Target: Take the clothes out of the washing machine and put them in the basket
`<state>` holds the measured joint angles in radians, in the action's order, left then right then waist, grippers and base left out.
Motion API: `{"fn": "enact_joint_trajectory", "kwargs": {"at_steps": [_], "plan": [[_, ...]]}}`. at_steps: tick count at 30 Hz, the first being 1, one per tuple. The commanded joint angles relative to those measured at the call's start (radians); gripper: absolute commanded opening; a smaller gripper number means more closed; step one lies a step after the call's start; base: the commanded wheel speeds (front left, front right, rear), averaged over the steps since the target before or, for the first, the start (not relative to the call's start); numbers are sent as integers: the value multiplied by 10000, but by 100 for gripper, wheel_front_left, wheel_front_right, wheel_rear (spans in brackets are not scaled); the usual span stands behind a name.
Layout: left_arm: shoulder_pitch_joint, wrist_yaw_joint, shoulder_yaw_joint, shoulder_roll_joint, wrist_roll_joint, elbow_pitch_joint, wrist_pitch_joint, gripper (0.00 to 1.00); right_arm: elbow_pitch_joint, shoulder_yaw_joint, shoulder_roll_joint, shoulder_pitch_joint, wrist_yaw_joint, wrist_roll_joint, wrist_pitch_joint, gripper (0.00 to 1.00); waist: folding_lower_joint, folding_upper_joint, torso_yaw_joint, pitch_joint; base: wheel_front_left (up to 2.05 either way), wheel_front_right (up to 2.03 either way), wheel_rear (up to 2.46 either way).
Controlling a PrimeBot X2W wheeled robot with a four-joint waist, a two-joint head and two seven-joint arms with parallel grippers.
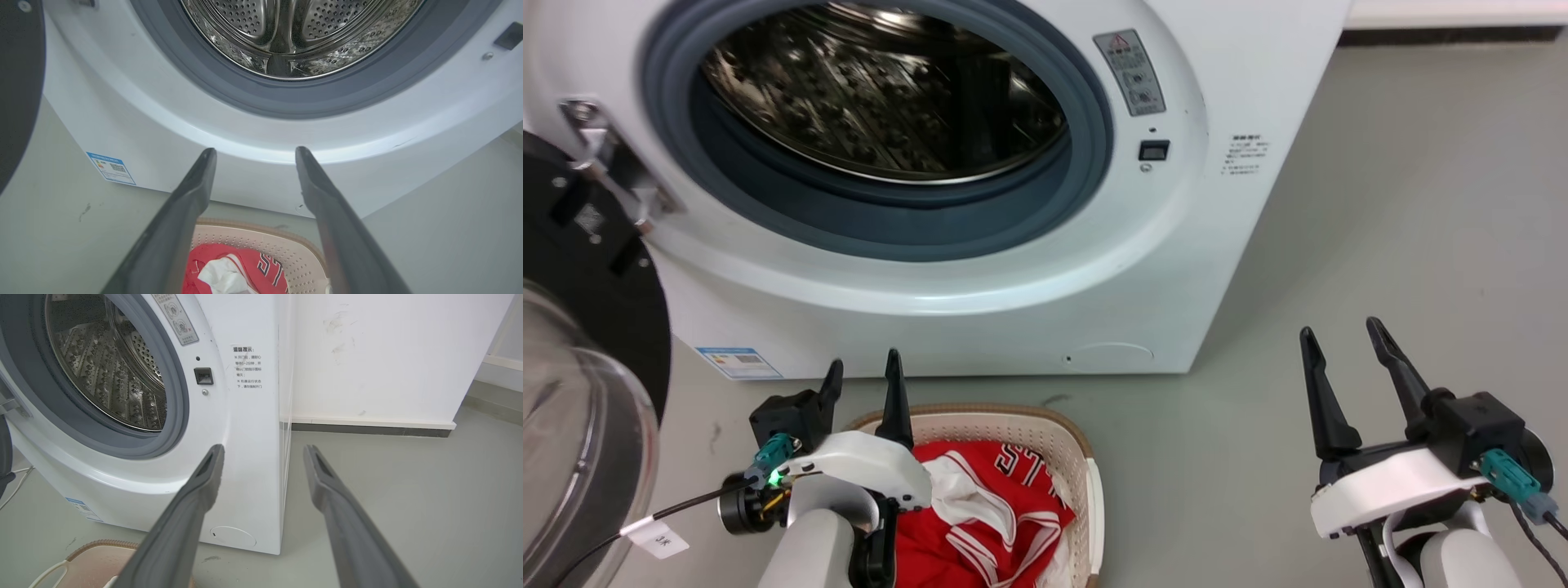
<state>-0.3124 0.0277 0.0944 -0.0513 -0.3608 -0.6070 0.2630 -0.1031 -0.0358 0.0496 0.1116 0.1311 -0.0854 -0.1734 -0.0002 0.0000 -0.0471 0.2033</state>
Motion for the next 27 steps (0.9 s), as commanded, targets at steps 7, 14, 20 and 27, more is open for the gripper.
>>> {"fn": "enact_joint_trajectory", "kwargs": {"at_steps": [7, 14, 20, 27], "plan": [[779, 295, 15, 11, 1337, 2881, 22, 100, 552, 155, 11, -608, -7, 28, 224, 100, 2, 0, 417, -882, 0, 0, 0], [1379, 219, 112, -239, 2266, 4119, 24, 100, 733, 242, 11, -1036, -7, -32, 221, 100, 2, 0, 395, -1375, 0, 0, 0], [1901, 213, 103, -374, 2394, 4309, 24, 100, 860, 159, 11, -1400, -7, -78, 259, 100, 2, 0, 421, -1704, 0, 0, 0], [2217, 280, 162, -434, 2402, 4270, 25, 100, 951, 95, 11, -1572, -7, -136, 340, 100, 2, 0, 509, -1819, 0, 0, 0]]}}
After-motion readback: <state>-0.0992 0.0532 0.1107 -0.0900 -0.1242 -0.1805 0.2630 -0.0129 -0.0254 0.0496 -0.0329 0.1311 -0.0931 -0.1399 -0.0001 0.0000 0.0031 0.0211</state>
